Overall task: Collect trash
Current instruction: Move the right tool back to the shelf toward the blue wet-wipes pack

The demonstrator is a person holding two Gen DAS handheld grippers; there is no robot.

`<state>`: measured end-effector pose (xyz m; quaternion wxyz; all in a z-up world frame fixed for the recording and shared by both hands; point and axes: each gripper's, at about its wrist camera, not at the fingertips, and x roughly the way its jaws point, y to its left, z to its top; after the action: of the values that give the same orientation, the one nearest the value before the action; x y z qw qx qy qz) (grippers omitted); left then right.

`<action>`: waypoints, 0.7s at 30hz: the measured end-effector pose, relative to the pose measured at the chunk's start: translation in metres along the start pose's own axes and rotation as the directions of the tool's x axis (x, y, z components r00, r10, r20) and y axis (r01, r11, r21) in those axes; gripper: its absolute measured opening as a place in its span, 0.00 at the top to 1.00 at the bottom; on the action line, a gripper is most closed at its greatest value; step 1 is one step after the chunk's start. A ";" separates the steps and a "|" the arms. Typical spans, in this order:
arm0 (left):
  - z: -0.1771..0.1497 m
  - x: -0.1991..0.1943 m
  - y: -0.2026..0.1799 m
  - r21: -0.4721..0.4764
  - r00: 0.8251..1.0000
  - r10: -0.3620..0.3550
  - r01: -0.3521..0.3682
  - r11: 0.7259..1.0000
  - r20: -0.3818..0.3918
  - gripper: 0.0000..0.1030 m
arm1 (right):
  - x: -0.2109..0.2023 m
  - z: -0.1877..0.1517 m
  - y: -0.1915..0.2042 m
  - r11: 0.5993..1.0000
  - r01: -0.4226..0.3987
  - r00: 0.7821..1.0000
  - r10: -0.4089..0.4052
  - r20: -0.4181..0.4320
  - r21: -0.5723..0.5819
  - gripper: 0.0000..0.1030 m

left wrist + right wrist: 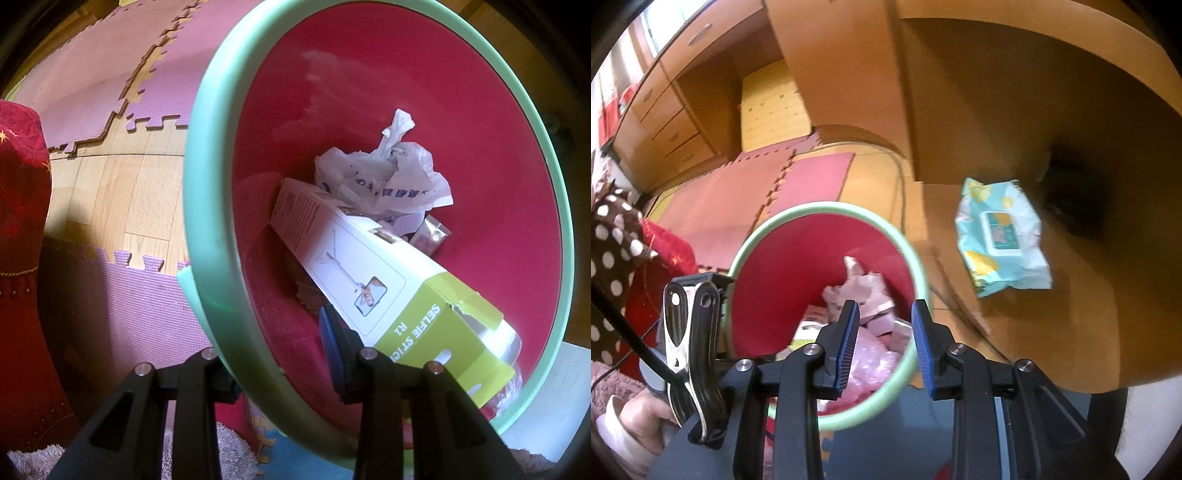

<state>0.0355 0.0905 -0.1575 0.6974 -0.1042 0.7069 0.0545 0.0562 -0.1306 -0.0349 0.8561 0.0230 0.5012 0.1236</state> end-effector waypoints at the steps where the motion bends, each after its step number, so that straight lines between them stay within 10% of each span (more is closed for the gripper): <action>1: 0.000 0.000 0.000 0.000 1.000 0.000 0.000 1.000 0.000 0.64 | -0.002 -0.001 -0.005 1.000 0.011 1.000 -0.011 0.006 0.012 0.70; 21: -0.001 0.000 0.004 0.000 1.000 -0.001 0.001 1.000 -0.002 0.64 | 0.040 -0.007 -0.091 0.964 0.233 0.966 -0.215 -0.143 0.126 0.63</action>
<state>0.0334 0.0946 -0.1581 0.6967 -0.1044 0.7077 0.0541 0.0862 -0.2099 -0.0867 0.8268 0.0187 0.5621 -0.0089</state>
